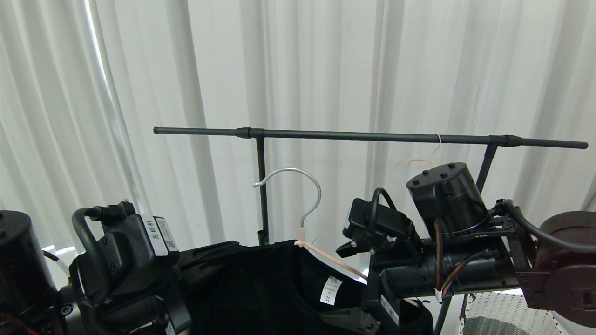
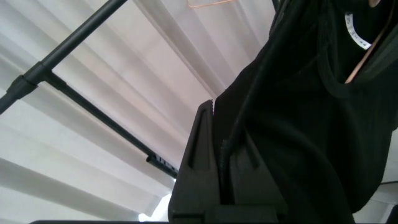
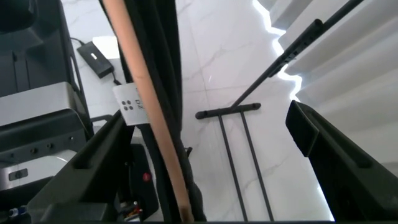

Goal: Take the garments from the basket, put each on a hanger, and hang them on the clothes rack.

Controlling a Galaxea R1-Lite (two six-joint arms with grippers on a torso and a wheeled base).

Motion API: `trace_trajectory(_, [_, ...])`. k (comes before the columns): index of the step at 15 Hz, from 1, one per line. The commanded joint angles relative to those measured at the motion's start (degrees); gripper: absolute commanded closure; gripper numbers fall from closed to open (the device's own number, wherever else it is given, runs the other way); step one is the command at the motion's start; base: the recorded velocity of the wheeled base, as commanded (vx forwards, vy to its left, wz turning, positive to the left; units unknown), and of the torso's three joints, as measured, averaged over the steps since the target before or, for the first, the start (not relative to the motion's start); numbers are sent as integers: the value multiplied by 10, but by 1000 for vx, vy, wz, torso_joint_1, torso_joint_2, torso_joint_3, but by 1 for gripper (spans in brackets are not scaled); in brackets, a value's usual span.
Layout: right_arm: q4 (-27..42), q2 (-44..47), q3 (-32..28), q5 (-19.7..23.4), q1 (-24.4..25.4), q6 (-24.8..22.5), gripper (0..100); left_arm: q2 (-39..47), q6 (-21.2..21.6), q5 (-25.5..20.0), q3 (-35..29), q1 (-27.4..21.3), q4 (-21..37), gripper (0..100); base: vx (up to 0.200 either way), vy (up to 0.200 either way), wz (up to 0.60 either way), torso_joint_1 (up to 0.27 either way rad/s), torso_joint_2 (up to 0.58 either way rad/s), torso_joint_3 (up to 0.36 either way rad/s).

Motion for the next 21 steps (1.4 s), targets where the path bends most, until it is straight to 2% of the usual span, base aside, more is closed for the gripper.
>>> trace_trajectory(1, [-1,0,0,-3,0,0,0,0,-1,0,-1,0,0,100,0,0,0,0,0,0])
trace_trajectory(5, [-3,-5,-1,-24,1,-1,0,1,-1,0,-1,0,0,100,0,0,0,0,0,0])
trace_trajectory(9, [-7,-7,3,-24,2,-2,0,1,-1,0,-2,0,0,100,0,0,0,0,0,0])
trace_trajectory(10, [-8,-6,3,-24,2,-2,100,1,-1,0,-3,0,0,100,0,0,0,0,0,0])
trace_trajectory(18, [-10,-10,3,-33,3,-3,100,1,0,1,-2,0,0,100,0,0,0,0,0,0])
trace_trajectory(19, [-13,-11,3,-34,3,-5,100,2,0,1,-1,1,0,0,0,0,0,0,0,0])
trace_trajectory(21, [-18,-21,3,-34,2,-15,100,3,-3,1,2,2,0,0,0,0,0,0,0,0])
